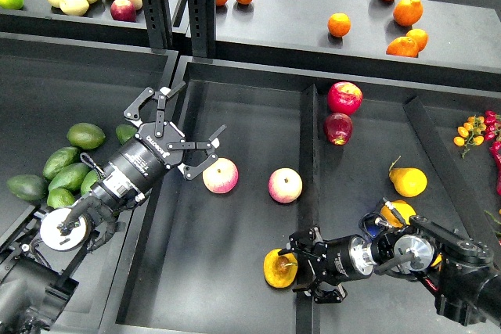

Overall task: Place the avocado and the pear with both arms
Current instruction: 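Lift the yellow pear with the right gripper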

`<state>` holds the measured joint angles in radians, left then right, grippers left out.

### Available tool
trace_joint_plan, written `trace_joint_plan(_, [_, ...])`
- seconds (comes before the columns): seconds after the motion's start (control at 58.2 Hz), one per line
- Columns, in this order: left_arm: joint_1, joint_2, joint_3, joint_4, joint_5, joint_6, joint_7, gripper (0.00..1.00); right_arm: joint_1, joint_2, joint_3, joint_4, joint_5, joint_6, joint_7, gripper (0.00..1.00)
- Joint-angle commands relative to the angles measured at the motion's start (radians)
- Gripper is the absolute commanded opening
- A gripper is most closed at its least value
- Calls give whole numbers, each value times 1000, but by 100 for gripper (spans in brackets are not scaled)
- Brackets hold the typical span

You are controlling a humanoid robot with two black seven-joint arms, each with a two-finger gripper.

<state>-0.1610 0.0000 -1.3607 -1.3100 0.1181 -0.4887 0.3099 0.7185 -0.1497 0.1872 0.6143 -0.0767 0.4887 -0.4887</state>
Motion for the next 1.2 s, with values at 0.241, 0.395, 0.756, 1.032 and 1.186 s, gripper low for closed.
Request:
trace_joint_plan(0.241, [2,0,5,3,0,0,0,100,4,1,1,-4,11,0,0,64])
trace_joint_plan(0.395, [2,0,5,3,0,0,0,100,7,-1,1,2,15,0,0,58])
trace_joint_plan(0.756, [3,0,17,5,0,0,0,100,16,-19,-2,7,68,0,0,30])
trace_joint_plan(1.032, [20,0,20,3,0,0,0,100,21,-7,-2,12,98,0,0,12])
trace_joint_plan(1.186, [21,0,20,3,0,0,2,100,22,-5,-2,12,132,0,0,4])
